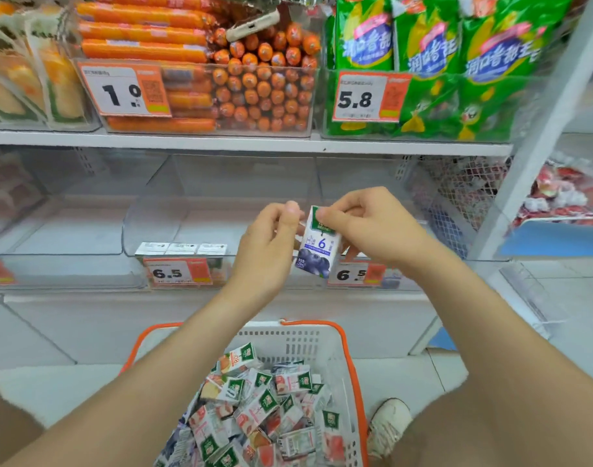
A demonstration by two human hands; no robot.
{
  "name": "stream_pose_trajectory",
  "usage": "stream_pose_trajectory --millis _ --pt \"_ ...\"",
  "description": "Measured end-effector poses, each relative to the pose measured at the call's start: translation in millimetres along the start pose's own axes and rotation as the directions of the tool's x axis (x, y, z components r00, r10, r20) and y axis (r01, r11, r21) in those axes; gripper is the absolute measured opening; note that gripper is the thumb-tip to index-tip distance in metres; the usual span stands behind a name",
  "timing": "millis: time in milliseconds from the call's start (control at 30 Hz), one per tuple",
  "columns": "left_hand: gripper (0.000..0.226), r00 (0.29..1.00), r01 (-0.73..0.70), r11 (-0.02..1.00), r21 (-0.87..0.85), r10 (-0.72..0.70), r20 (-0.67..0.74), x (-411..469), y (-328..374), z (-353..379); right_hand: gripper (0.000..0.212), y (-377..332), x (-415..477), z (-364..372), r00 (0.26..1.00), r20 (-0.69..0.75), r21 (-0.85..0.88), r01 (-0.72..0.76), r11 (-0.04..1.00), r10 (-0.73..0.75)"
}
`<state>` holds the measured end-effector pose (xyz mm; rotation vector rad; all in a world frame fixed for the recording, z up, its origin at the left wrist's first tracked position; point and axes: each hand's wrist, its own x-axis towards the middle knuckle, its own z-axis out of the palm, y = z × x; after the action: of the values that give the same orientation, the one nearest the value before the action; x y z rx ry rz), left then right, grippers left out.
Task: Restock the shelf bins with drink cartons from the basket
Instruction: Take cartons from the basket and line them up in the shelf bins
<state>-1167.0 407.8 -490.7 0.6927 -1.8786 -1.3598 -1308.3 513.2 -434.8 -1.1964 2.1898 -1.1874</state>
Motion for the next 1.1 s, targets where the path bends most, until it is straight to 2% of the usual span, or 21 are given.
stream_pose_trajectory --millis 100,133,200,267,333,400,500,600,700,767,833,867,933,1000,1033,1100 --pt "0.026 0.969 -0.24 0.939 0.246 0.248 -0.002 -3.3 -7.5 28.0 0.026 18.4 -4.8 -30.4 0.964 -0.262 0.029 -0.037 0.999 0.043" --pt "0.021 0.939 -0.334 0.882 0.331 0.34 0.041 -4.6 -9.9 35.8 0.022 25.2 -6.3 -40.9 0.939 -0.345 -0.018 -0.012 1.0 0.005" --pt "0.014 0.872 -0.478 0.706 0.522 0.455 0.184 -4.7 -19.4 48.7 0.021 43.2 -6.6 -61.2 0.898 -0.419 -0.24 0.033 0.97 -0.134" --pt "0.02 0.826 -0.547 0.529 0.649 0.468 0.315 -3.2 -32.2 59.5 0.027 67.0 -2.3 -77.9 0.909 -0.35 -0.438 0.055 0.897 -0.227" --pt "0.032 0.806 -0.575 0.383 0.723 0.415 0.422 -5.0 -41.3 69.3 0.031 92.3 5.6 -92.2 0.952 -0.245 -0.569 0.013 0.822 -0.184" --pt "0.042 0.81 -0.576 0.308 0.757 0.341 0.477 -9.4 -46.7 76.8 0.028 113.5 13.9 -102.2 0.982 -0.163 -0.699 -0.048 0.713 -0.094" --pt "0.052 0.827 -0.559 0.311 0.769 0.274 0.49 -13.1 -51.2 80.4 0.022 134.5 22.9 -105.3 0.997 -0.057 -0.766 -0.072 0.639 0.045" --pt "0.054 0.824 -0.564 0.345 0.75 0.29 0.486 -12.7 -54.4 79.2 0.024 144.5 26.5 -103.0 0.986 0.052 -0.709 -0.074 0.701 0.157" --pt "0.054 0.826 -0.563 0.392 0.727 0.289 0.484 -10.9 -55.4 76.4 0.034 142.6 26.8 -104.3 0.974 0.108 -0.625 -0.091 0.775 0.201" --pt "0.055 0.818 -0.575 0.413 0.707 0.285 0.499 -10.5 -54.1 73.5 0.044 140.6 25.0 -103.1 0.962 0.129 -0.613 -0.114 0.782 0.242" --pt "0.057 0.801 -0.599 0.405 0.691 0.274 0.533 -10.0 -52.2 69.9 0.046 138.0 22.4 -97.5 0.96 0.104 -0.628 -0.14 0.766 0.26" --pt "0.057 0.79 -0.612 0.397 0.684 0.27 0.55 -8.6 -51.1 67.9 0.044 134.8 20.6 -92.4 0.972 0.068 -0.647 -0.13 0.751 0.226" --pt "0.055 0.768 -0.639 0.396 0.66 0.29 0.571 -6.0 -49.3 62.5 0.036 121.2 13.8 -76.3 0.999 -0.031 -0.658 -0.054 0.751 0.045" --pt "0.046 0.742 -0.671 0.405 0.622 0.372 0.558 -7.2 -47.4 54.6 0.027 96.1 -1.6 -49.8 0.986 -0.091 -0.583 0.062 0.81 -0.141" --pt "0.041 0.732 -0.68 0.412 0.606 0.428 0.53 -10.2 -47.9 49.2 0.024 82.3 -12.0 -34.6 0.979 -0.077 -0.538 0.121 0.834 -0.191" --pt "0.027 0.741 -0.666 0.452 0.594 0.489 0.46 -21.1 -55.3 35.6 0.019 62.0 -32.5 -2.3 0.979 0.047 -0.519 0.194 0.833 -0.199"
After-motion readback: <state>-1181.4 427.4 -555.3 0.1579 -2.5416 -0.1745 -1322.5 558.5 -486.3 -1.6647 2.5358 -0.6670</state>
